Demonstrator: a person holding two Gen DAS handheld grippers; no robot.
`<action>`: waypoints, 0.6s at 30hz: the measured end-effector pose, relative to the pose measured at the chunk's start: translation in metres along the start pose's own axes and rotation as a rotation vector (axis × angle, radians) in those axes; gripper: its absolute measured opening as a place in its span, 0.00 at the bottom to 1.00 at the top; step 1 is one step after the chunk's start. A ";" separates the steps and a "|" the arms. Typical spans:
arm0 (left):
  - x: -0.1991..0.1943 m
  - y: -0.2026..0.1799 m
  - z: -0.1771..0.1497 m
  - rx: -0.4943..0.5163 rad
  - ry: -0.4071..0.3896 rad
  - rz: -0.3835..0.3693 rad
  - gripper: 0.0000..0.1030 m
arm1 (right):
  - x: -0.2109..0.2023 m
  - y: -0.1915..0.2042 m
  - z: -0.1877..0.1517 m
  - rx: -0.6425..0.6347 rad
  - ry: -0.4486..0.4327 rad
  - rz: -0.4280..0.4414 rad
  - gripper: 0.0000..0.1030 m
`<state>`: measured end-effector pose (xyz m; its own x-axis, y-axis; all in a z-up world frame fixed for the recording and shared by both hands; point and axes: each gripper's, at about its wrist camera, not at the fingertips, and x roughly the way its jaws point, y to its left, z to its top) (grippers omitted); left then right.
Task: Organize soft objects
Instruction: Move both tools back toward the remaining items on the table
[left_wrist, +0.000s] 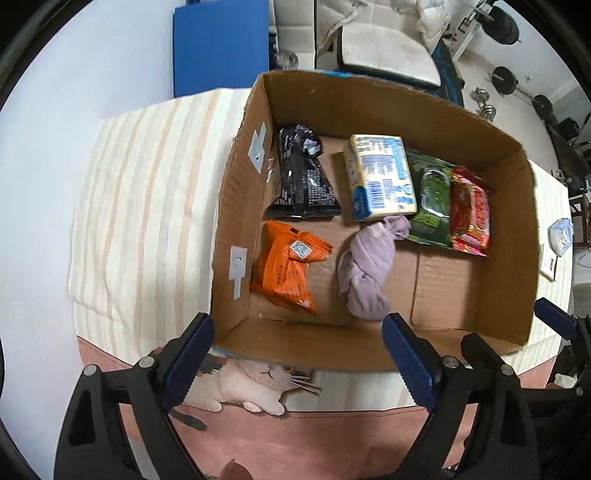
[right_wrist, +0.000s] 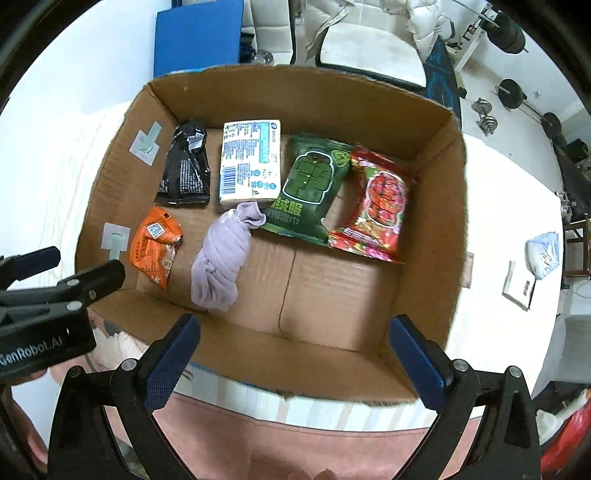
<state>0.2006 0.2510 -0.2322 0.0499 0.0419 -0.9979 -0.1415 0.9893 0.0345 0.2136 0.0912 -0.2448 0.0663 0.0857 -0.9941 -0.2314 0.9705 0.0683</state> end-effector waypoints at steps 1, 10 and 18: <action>-0.004 -0.003 -0.006 0.000 -0.013 -0.002 0.90 | -0.007 -0.003 -0.004 0.003 -0.014 0.002 1.00; -0.060 -0.026 -0.033 0.014 -0.150 -0.010 0.90 | -0.047 -0.018 -0.036 0.018 -0.095 0.069 1.00; -0.111 -0.098 -0.029 0.127 -0.344 0.066 0.90 | -0.099 -0.098 -0.071 0.150 -0.274 0.208 1.00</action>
<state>0.1802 0.1453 -0.1261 0.3772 0.1290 -0.9171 -0.0329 0.9915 0.1259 0.1614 -0.0287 -0.1594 0.2953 0.3218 -0.8996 -0.1242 0.9465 0.2978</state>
